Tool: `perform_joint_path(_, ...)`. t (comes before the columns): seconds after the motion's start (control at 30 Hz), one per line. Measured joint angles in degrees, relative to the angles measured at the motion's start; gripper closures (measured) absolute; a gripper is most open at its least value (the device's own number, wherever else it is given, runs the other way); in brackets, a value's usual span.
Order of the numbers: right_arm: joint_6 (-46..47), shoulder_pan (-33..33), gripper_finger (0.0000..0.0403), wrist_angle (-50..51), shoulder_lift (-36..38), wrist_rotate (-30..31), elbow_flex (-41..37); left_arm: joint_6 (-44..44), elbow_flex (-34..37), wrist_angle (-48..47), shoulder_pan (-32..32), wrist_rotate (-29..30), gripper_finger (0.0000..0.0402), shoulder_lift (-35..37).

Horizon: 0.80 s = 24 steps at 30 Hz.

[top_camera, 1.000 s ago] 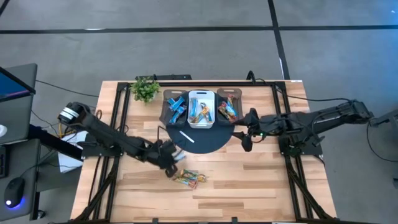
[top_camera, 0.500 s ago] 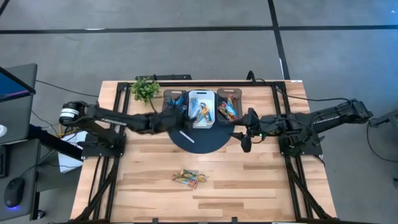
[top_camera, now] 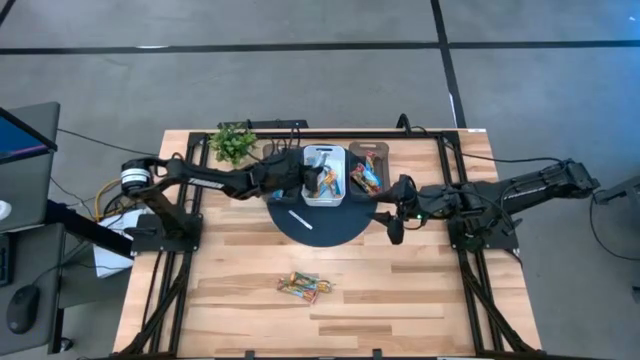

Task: Pick and place Granola Bars by type
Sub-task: Put the orange granola bar into the white bin

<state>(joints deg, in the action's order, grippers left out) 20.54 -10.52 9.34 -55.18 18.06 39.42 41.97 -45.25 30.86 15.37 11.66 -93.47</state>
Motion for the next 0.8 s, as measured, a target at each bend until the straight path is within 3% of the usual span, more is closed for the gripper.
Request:
perform_joint_path(0.23,0.1,0.0,0.0164,-0.1,0.0,0.0,0.0,-2.2,0.0,0.0,0.6,0.1,0.0333,-0.4)
perform_joint_path(0.57,0.7,0.0,0.0164,-1.3,0.0,1.7,0.0,-3.0,0.0,0.0,0.6,-0.7,0.0242,-0.4)
perform_joint_path(0.8,3.2,0.0,0.0164,-1.7,-2.3,1.7,0.0,-2.5,0.0,0.1,0.6,-4.5,0.0208,-0.4)
